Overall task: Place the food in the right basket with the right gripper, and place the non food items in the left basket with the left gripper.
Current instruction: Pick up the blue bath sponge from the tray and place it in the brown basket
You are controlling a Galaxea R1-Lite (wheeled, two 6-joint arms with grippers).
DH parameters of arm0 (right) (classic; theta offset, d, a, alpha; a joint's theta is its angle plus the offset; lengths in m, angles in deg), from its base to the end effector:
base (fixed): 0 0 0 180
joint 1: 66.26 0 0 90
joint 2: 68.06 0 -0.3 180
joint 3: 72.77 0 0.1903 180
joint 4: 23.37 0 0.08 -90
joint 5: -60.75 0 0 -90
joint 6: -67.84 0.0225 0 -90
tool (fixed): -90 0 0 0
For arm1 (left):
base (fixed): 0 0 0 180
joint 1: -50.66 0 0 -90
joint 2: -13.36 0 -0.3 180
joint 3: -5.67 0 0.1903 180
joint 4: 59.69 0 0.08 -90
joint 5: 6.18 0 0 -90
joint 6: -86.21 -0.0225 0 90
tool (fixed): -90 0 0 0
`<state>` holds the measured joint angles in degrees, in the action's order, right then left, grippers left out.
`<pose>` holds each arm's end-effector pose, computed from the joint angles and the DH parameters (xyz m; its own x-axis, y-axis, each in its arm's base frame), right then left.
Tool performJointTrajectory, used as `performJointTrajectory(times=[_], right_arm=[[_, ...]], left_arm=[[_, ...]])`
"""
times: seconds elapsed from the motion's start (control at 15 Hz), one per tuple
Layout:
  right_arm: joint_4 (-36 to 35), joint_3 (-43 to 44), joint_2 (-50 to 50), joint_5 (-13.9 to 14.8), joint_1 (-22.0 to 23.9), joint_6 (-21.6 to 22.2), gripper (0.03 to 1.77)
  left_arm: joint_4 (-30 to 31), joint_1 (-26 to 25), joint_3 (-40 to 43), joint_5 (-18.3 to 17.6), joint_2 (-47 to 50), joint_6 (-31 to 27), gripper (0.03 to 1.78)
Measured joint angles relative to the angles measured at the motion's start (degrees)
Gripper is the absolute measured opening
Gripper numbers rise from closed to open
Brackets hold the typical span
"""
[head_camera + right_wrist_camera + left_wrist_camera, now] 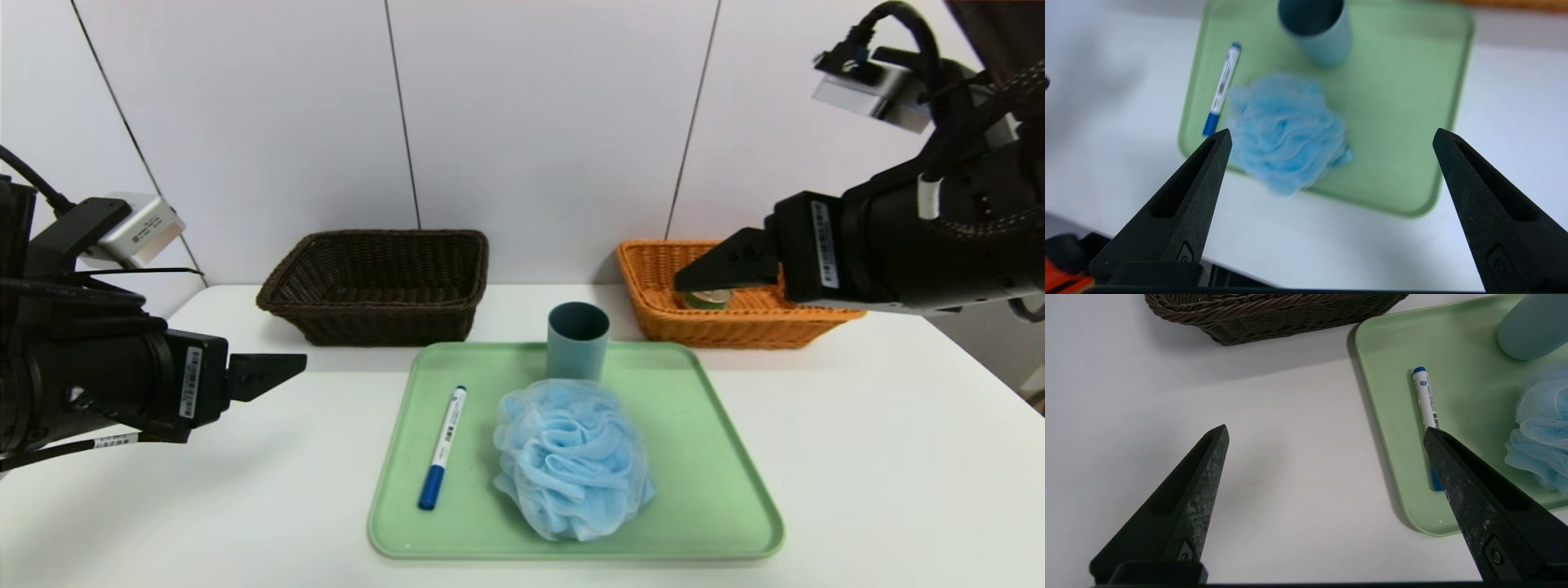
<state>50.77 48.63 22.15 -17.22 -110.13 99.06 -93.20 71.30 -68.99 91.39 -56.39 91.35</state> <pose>0.1752 0.1619 0.3290 0.6605 0.3459 -0.6664 -0.2310 0.9381 0.2579 0.1654 -0.0591 0.2488 0.8609 -0.1835 -0.4745 0.2001 0.9797 -0.0159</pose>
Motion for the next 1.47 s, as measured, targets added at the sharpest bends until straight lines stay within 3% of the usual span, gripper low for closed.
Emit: performJointTrajectory(times=[0.2, 0.33, 0.87, 1.47], right_arm=[[11.6, 7.7, 5.9, -0.2, -5.8, 8.1, 1.69], [15.8, 10.7, 9.5, -0.5, -7.4, 11.1, 1.69], [15.8, 13.6, 21.9, -0.4, -7.8, 11.4, 1.69], [11.1, 13.7, 30.8, 0.0, -7.7, 11.6, 1.7]], left_arm=[[0.0, 0.0, 0.1, 0.0, 0.3, 0.0, 1.69], [0.0, 0.0, 0.4, 0.1, 0.8, 0.0, 1.69], [0.0, 0.0, 0.9, 0.1, 1.5, -0.1, 1.69], [0.1, 0.0, 1.4, 0.0, 1.5, -0.1, 1.69]])
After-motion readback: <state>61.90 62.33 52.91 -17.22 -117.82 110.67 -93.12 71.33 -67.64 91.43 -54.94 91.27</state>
